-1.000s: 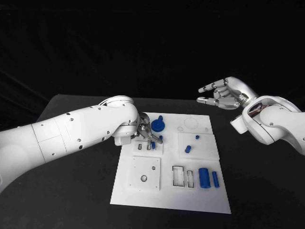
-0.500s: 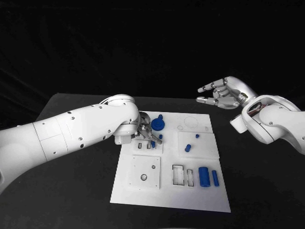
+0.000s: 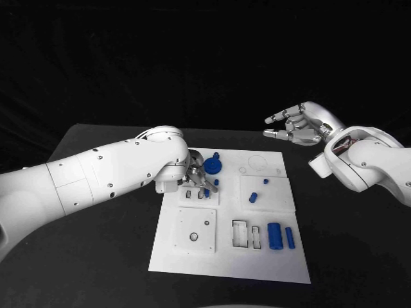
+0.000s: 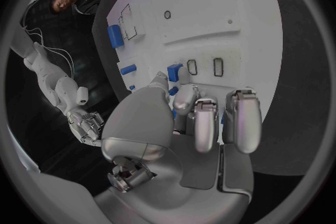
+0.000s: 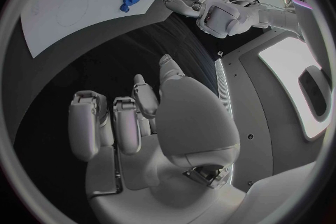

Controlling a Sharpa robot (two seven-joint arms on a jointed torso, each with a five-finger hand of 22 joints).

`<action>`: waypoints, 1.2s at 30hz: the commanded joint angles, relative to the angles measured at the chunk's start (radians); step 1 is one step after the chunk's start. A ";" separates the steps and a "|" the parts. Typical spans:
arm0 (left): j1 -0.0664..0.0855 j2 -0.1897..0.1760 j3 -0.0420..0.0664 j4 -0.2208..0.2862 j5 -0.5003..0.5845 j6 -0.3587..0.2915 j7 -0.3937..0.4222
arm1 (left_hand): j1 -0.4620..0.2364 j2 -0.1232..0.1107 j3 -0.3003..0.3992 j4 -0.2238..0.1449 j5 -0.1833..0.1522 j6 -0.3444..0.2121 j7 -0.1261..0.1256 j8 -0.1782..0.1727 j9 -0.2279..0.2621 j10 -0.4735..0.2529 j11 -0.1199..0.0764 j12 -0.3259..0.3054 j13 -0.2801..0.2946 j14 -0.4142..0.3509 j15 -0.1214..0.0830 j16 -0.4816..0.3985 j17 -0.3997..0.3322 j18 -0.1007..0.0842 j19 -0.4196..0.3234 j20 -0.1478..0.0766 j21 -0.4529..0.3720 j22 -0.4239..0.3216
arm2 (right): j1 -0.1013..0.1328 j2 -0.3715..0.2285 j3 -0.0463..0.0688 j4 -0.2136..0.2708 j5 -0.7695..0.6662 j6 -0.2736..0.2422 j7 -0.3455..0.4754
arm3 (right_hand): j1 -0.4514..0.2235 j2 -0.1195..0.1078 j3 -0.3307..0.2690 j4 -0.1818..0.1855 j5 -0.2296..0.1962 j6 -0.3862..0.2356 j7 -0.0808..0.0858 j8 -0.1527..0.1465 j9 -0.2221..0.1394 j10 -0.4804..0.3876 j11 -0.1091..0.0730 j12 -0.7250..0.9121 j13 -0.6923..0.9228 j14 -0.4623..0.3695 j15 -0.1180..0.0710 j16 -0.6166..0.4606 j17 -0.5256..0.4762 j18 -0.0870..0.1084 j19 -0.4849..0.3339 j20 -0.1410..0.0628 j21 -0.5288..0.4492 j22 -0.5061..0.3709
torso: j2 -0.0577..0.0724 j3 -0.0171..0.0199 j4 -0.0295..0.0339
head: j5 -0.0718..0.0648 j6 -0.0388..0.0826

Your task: Assemble the parts on the task board

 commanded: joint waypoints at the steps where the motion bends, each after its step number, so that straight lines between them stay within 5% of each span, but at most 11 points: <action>1: 0.001 0.000 0.000 0.002 0.002 0.008 -0.054 | 0.002 -0.011 0.012 -0.001 0.014 -0.005 -0.001 0.000 0.004 0.008 -0.002 0.002 0.001 0.102 -0.007 0.003 0.263 -0.006 0.047 -0.005 0.004 0.101 | -0.001 0.003 -0.001 -0.002 -0.009 0.020 0.000 | 0.002 0.007 -0.005 -0.003 0.004 0.000 -0.006 0.004 0.001 -0.005 -0.002 -0.002 -0.001 0.083 0.001 -0.004 0.178 0.016 -0.008 -0.001 -0.003 -0.001 | 0.000 0.0009 0.0009 | 0.000 -0.002; 7: 0.001 -0.001 0.000 0.002 0.012 0.010 -0.054 | 0.049 -0.008 0.061 -0.019 0.068 -0.009 -0.006 -0.005 0.014 0.007 -0.006 0.000 0.000 0.102 -0.010 0.003 0.263 -0.006 0.047 -0.007 0.004 0.103 | -0.003 0.006 -0.002 -0.005 -0.009 0.026 -0.001 | 0.002 0.007 -0.005 -0.003 0.004 0.000 -0.006 0.004 0.001 -0.005 -0.002 -0.002 -0.001 0.083 0.001 -0.004 0.178 0.016 -0.008 -0.001 -0.003 -0.001 | -0.001 0.0002 0.0000 | 0.000 -0.004; 12: 0.001 -0.002 0.000 0.002 0.025 0.004 -0.052 | 0.184 0.009 0.198 -0.088 0.079 -0.029 -0.014 -0.025 0.014 -0.003 -0.015 -0.012 -0.004 0.102 -0.020 0.003 0.263 -0.007 0.048 -0.016 0.007 0.108 | -0.003 0.007 -0.002 -0.006 -0.009 0.029 -0.002 | 0.002 0.007 -0.005 -0.003 0.004 0.000 -0.006 0.004 0.001 -0.005 -0.002 -0.002 -0.001 0.083 0.001 -0.004 0.178 0.016 -0.008 -0.001 -0.003 -0.001 | 0.000 0.0004 -0.0001 | 0.001 -0.007; 16: 0.001 -0.004 0.000 0.004 0.035 -0.004 -0.049 | 0.205 -0.043 0.336 -0.107 0.149 -0.035 -0.005 -0.034 0.020 -0.006 -0.009 -0.024 -0.011 0.102 -0.016 0.003 0.263 -0.007 0.047 -0.015 0.005 0.108 | -0.003 0.007 -0.002 -0.006 -0.009 0.032 -0.003 | 0.002 0.007 -0.005 -0.003 0.004 0.000 -0.006 0.004 0.001 -0.005 -0.002 -0.002 -0.001 0.083 0.001 -0.004 0.178 0.016 -0.008 -0.001 -0.003 -0.001 | 0.000 -0.0001 -0.0007 | 0.001 -0.009; 19: 0.001 -0.009 0.000 0.008 0.047 -0.021 -0.046 | 0.152 -0.137 0.545 -0.118 0.175 -0.035 0.001 -0.025 0.046 0.003 -0.001 -0.030 -0.015 0.102 -0.015 0.003 0.263 -0.006 0.046 -0.009 0.004 0.107 | -0.003 0.008 -0.003 -0.007 -0.009 0.033 -0.003 | 0.002 0.007 -0.005 -0.003 0.004 0.000 -0.006 0.004 0.001 -0.005 -0.002 -0.002 -0.001 0.083 0.001 -0.004 0.178 0.016 -0.008 -0.001 -0.003 -0.001 | -0.001 0.0006 0.0002 | 0.000 -0.009; 21: 0.000 -0.013 0.000 0.013 0.054 -0.034 -0.044 | 0.130 -0.154 0.606 -0.131 0.176 -0.036 -0.001 -0.019 0.059 0.006 -0.003 -0.030 -0.016 0.102 -0.011 0.003 0.263 -0.007 0.046 -0.007 0.003 0.107 | -0.003 0.009 -0.003 -0.008 -0.009 0.034 -0.004 | 0.002 0.007 -0.005 -0.003 0.004 0.000 -0.006 0.004 0.001 -0.005 -0.002 -0.002 -0.001 0.083 0.001 -0.004 0.178 0.016 -0.008 -0.001 -0.003 -0.001 | -0.001 0.0007 0.0005 | 0.000 -0.010; 28: -0.001 -0.037 0.001 0.039 0.066 -0.092 -0.038 | 0.083 -0.181 0.702 -0.168 0.170 -0.038 0.002 -0.006 0.085 0.011 -0.004 -0.030 -0.015 0.102 -0.010 0.003 0.263 -0.006 0.044 -0.006 0.000 0.104 | -0.004 0.012 -0.003 -0.011 -0.009 0.036 -0.004 | 0.002 0.007 -0.005 -0.003 0.004 0.000 -0.006 0.004 0.001 -0.005 -0.002 -0.002 -0.001 0.083 0.001 -0.004 0.178 0.016 -0.008 -0.001 -0.003 -0.001 | -0.001 0.0016 0.0015 | -0.001 -0.011; 36: -0.007 -0.087 0.001 0.095 0.061 -0.179 -0.027 | 0.069 -0.189 0.724 -0.183 0.169 -0.036 0.001 -0.002 0.093 0.018 -0.005 -0.022 -0.008 0.102 -0.010 0.003 0.263 -0.007 0.048 -0.007 0.005 0.112 | -0.006 0.014 -0.004 -0.015 -0.009 0.037 -0.001 | 0.002 0.009 -0.006 -0.004 0.006 0.000 -0.006 0.005 0.001 -0.004 -0.002 -0.001 0.000 0.083 0.000 -0.005 0.177 0.016 -0.009 -0.001 -0.004 -0.002 | -0.001 0.0018 0.0018 | -0.001 -0.011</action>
